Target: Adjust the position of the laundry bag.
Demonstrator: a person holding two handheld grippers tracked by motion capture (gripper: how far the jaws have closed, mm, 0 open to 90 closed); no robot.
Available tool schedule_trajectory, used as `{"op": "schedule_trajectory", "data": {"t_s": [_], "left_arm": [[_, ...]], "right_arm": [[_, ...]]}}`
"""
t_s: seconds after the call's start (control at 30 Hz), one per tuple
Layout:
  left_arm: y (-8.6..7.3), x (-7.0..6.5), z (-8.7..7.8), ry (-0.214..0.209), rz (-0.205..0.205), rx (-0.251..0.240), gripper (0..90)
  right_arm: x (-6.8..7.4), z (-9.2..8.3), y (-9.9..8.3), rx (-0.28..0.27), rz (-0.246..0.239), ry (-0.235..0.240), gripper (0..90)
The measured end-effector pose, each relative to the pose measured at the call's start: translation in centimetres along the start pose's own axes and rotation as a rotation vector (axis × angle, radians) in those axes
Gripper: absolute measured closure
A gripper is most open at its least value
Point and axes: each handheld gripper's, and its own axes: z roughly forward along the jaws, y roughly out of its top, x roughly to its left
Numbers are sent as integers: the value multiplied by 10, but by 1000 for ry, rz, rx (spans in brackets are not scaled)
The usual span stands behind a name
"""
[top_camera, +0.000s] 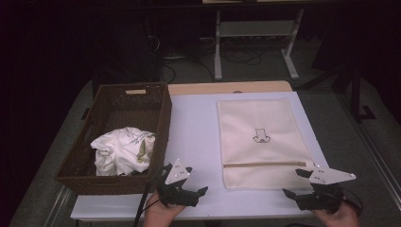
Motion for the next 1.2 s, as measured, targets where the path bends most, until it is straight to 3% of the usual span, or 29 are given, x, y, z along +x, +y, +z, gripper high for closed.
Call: {"op": "schedule_trajectory", "data": {"t_s": [0.3, 0.47, 0.6, 0.87, 1.2], "left_arm": [[-3, 3, 5, -10, 1, 29, 175], [-4, 3, 6, -22, 6, 37, 172], [-3, 3, 5, -12, 10, 40, 172], [-4, 4, 5, -11, 1, 37, 172], [-4, 4, 3, -14, -10, 31, 172]], "right_arm": [[-4, 4, 1, 10, 12, 18, 172], [-7, 8, 10, 30, 8, 20, 152], [-13, 17, 23, 43, 3, 31, 153], [-21, 37, 63, 24, -67, 65, 180], [-20, 80, 107, 85, -156, 148, 183]]}}
